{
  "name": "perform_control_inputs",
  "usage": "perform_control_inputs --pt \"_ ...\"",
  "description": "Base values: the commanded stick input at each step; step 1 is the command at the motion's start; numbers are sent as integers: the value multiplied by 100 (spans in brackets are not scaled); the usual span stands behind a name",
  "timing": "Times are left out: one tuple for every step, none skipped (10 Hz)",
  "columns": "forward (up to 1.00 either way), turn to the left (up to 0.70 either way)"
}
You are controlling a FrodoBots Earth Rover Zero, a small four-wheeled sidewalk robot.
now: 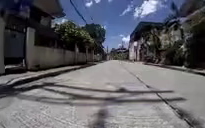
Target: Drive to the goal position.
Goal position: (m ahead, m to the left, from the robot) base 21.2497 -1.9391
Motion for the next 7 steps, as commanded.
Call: perform_control_inputs --pt "100 0" --pt "100 0" --pt "100 0" --pt "100 0" --pt "100 0" --pt "100 0" --pt "100 0"
